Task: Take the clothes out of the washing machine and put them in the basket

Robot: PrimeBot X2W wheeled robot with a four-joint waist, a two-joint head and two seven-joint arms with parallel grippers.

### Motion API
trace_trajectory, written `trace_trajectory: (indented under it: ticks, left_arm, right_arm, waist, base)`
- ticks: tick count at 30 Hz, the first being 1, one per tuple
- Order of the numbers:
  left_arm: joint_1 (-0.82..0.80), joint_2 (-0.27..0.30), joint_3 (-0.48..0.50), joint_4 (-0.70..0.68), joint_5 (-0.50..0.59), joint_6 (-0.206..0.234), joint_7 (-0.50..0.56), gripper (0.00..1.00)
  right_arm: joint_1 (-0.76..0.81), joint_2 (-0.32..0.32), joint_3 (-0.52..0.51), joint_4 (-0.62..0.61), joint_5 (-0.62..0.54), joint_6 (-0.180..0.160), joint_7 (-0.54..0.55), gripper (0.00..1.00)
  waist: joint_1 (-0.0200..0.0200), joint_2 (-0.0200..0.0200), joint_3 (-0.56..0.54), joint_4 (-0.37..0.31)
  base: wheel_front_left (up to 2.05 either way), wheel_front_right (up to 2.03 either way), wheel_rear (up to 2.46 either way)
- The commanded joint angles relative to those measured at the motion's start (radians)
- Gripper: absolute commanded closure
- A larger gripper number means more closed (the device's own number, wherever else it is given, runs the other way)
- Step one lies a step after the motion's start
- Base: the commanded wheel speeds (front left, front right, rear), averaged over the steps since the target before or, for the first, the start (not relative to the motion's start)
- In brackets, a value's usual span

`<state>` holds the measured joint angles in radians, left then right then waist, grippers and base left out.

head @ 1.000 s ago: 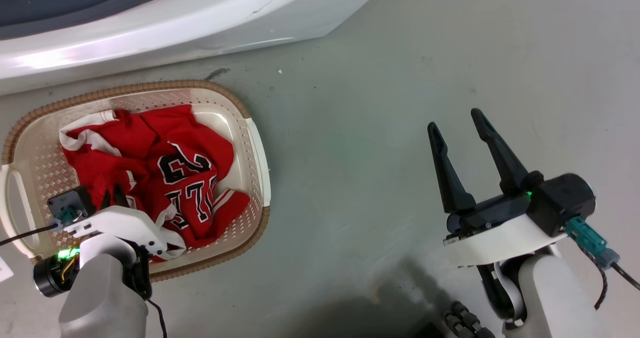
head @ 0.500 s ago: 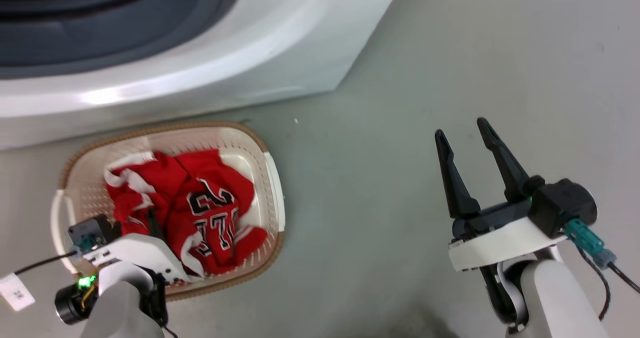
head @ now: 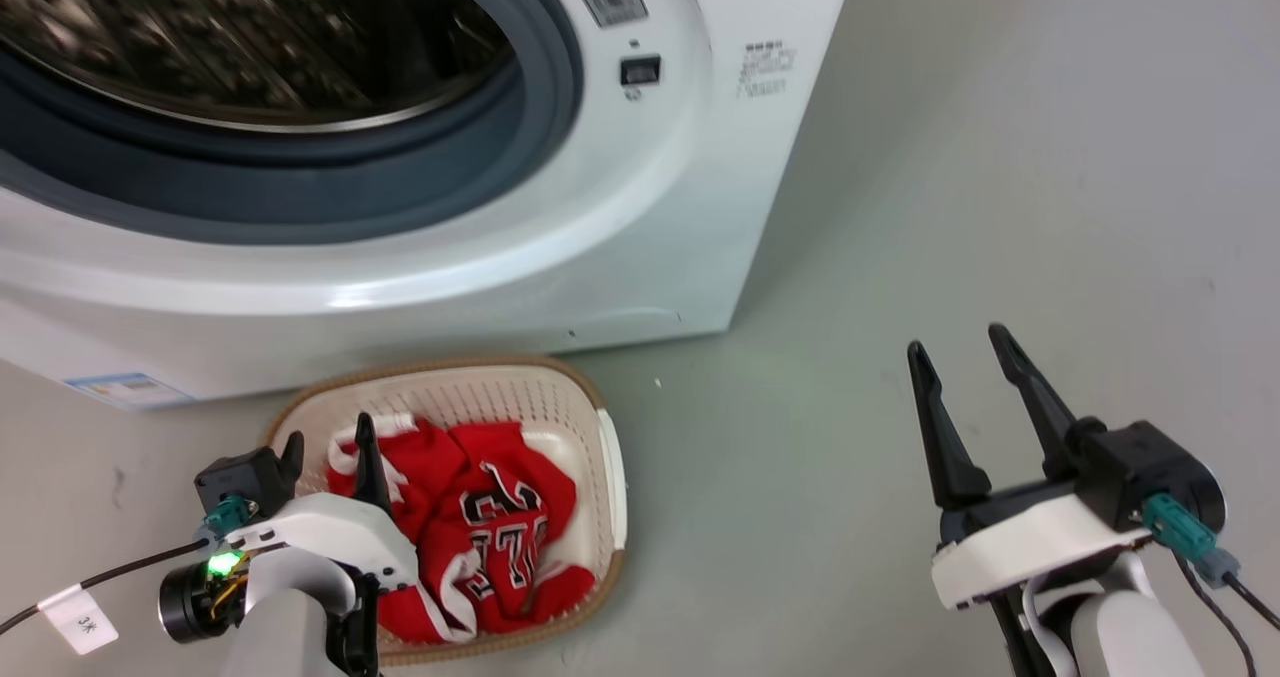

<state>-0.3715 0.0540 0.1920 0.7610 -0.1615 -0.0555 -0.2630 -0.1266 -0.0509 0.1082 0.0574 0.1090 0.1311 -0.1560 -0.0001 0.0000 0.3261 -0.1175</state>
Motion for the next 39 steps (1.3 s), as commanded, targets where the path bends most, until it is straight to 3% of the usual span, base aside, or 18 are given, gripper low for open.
trace_trajectory:
  ticks: [1, 4, 8, 17, 28, 39]
  left_arm:
    - [0.022, -0.002, -0.012, -0.029, -0.003, -0.006, -0.003, 0.0]
    - [0.041, -0.004, -0.059, -0.106, -0.021, -0.013, -0.003, 0.0]
    - [0.073, -0.004, -0.124, -0.219, -0.038, 0.01, -0.003, 0.0]
    - [0.142, -0.004, -0.218, -0.429, 0.046, 0.053, -0.003, 0.0]
    - [0.256, 0.006, -0.264, -0.512, 0.094, 0.054, -0.003, 0.0]
    - [0.327, 0.002, -0.304, -0.567, 0.079, 0.065, 0.017, 0.0]
  right_arm:
    - [0.024, 0.002, -0.007, -0.009, -0.008, -0.001, 0.006, 0.0]
    - [0.052, 0.001, -0.021, -0.017, -0.014, -0.001, 0.021, 0.0]
    - [0.083, 0.002, -0.036, -0.032, -0.025, -0.001, 0.04, 0.0]
    - [0.145, 0.002, -0.058, -0.054, -0.039, -0.001, 0.065, 0.0]
    - [0.222, 0.002, -0.066, -0.069, -0.049, -0.001, 0.081, 0.0]
    - [0.235, 0.002, -0.078, -0.094, -0.051, -0.001, 0.087, 0.0]
  waist:
    - [0.0001, 0.0, -0.066, 0.031]
    - [0.0001, 0.0, -0.11, 0.044]
    - [0.0001, 0.0, -0.16, 0.056]
    - [0.0001, 0.0, -0.248, 0.072]
    - [0.0001, 0.0, -0.326, 0.111]
    - [0.0001, 0.0, -0.336, 0.139]
  base:
    - [0.0, 0.0, 0.0]
    - [0.0, 0.0, 0.0]
    - [0.0, 0.0, 0.0]
    - [0.0, 0.0, 0.0]
    - [0.0, 0.0, 0.0]
    - [0.0, 0.0, 0.0]
